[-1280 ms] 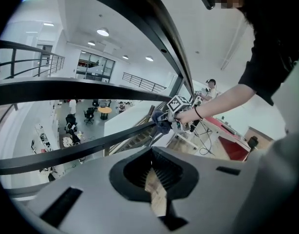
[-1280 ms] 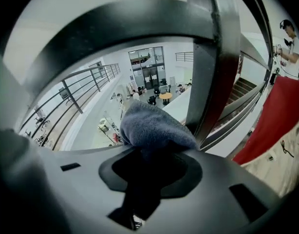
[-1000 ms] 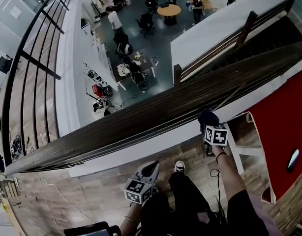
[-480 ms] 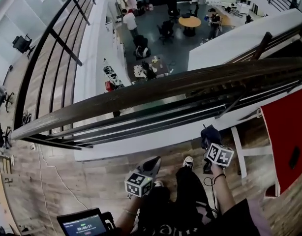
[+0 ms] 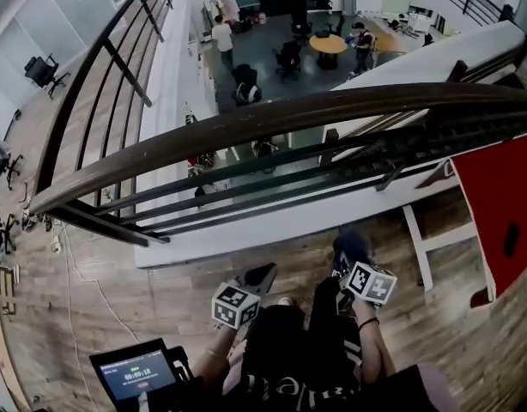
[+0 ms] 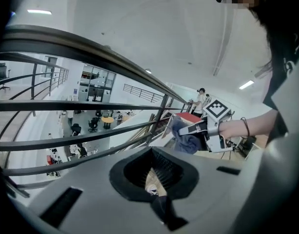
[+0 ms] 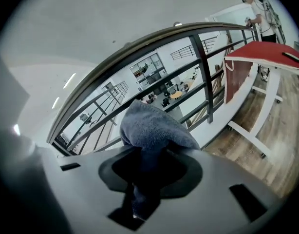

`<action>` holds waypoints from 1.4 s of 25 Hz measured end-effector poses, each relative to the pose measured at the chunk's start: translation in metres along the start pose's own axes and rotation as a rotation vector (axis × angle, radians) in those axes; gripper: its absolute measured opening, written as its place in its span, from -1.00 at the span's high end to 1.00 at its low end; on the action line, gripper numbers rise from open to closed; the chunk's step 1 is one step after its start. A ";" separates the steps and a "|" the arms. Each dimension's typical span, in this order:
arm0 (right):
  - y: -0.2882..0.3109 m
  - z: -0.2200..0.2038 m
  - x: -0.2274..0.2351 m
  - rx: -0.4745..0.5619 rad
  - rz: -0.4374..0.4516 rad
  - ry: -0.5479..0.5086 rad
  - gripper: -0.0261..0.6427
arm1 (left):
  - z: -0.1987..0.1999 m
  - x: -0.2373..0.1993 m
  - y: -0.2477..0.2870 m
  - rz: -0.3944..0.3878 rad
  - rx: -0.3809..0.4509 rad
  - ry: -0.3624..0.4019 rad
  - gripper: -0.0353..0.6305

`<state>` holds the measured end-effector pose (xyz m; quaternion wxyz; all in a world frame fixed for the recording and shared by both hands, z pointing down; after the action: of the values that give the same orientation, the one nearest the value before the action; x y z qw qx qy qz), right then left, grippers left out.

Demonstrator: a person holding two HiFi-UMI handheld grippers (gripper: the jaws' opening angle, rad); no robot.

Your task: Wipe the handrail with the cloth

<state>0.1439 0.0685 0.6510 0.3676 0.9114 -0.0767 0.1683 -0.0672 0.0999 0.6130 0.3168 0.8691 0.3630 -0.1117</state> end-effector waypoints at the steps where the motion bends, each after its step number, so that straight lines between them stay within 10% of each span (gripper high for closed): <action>1: -0.007 -0.004 -0.007 -0.004 0.004 -0.017 0.61 | -0.003 0.003 -0.007 -0.006 -0.005 0.008 0.89; 35: -0.247 -0.107 -0.009 -0.003 0.303 -0.371 0.61 | -0.071 0.265 -0.079 0.097 0.293 -0.084 0.89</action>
<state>0.1741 0.3206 0.5607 0.3190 0.9043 -0.2792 0.0510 0.0631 0.3352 0.5187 0.2065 0.9171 0.2870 -0.1844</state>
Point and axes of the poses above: the fingertips, and each gripper's own axes: y forward along the fingers, x to its right, z out of its top, the point moved 1 cm from there along -y, backward along the fingers, and after that the axes turned 8 degrees about -y, right-handed, at the moved point
